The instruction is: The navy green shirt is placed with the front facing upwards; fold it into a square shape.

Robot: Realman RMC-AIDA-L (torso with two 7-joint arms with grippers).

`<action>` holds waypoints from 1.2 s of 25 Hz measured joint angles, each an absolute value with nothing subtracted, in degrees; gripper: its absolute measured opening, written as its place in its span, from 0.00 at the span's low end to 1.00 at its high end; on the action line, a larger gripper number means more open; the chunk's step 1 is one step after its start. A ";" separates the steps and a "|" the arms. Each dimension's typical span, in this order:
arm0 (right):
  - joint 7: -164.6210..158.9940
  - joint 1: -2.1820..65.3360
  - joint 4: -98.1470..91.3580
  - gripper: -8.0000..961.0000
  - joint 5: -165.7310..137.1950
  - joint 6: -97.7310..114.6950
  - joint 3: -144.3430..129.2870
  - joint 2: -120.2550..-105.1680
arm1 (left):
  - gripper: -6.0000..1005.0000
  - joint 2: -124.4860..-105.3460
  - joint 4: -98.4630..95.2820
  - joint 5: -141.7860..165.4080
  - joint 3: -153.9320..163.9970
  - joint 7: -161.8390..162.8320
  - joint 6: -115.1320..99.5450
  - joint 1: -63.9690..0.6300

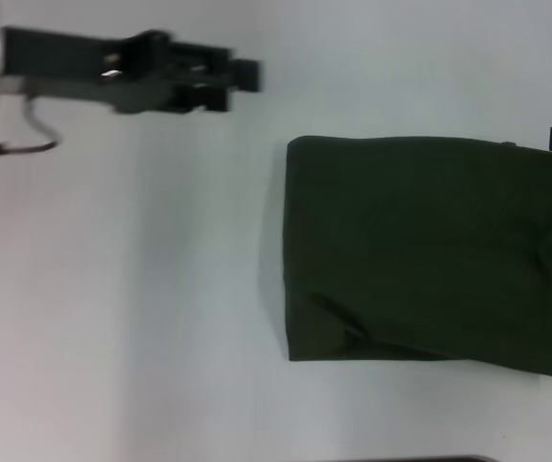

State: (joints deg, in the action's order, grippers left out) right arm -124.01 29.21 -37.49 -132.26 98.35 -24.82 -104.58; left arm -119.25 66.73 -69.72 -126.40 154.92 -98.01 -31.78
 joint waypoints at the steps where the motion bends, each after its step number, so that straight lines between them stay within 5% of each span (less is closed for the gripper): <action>1: -124.02 29.83 -37.67 0.90 -133.15 97.69 -25.01 -104.60 | 0.63 -119.09 67.26 -69.72 -128.21 154.59 -99.08 -30.38; 16: -128.95 32.06 -42.82 0.90 -139.22 99.06 -28.40 -104.13 | 0.63 -119.51 67.24 -69.67 -136.83 150.71 -101.97 -26.15; 22: -129.29 32.14 -41.91 0.90 -144.53 95.24 -29.08 -106.63 | 0.63 -120.02 67.06 -69.66 -136.75 150.68 -101.73 -27.40; 30: -129.44 33.37 -40.63 0.90 -144.62 93.21 -28.36 -107.43 | 0.63 -120.17 66.49 -69.57 -136.69 150.65 -101.49 -27.65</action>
